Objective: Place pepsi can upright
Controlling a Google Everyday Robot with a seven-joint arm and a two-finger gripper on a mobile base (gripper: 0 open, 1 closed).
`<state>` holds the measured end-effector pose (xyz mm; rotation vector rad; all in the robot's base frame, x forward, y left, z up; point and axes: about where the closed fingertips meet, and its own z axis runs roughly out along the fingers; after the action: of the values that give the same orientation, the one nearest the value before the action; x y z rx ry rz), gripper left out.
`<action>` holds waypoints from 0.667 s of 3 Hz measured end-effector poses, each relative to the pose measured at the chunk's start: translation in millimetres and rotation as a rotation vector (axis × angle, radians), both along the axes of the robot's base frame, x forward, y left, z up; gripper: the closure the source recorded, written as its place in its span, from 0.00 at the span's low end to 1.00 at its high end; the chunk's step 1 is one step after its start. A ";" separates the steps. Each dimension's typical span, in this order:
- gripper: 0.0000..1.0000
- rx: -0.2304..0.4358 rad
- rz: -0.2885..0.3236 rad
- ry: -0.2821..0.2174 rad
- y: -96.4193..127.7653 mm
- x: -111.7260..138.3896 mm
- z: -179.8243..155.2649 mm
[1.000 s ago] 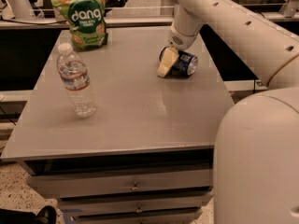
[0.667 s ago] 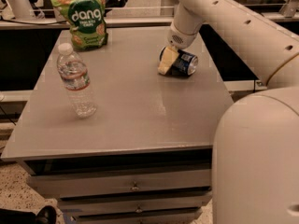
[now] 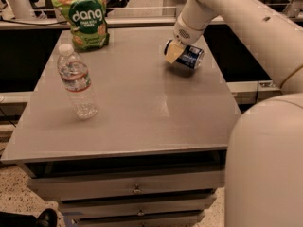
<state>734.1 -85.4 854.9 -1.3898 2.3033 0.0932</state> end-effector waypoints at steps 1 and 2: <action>1.00 0.203 0.055 -0.034 7.1 -12.2 37.4; 1.00 0.434 0.097 -0.059 9.8 -24.4 68.4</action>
Offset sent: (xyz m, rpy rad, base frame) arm -0.0469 -0.0015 0.1245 0.7556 -0.0945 0.1446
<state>709.7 -75.6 923.3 -1.2543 2.0098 0.5406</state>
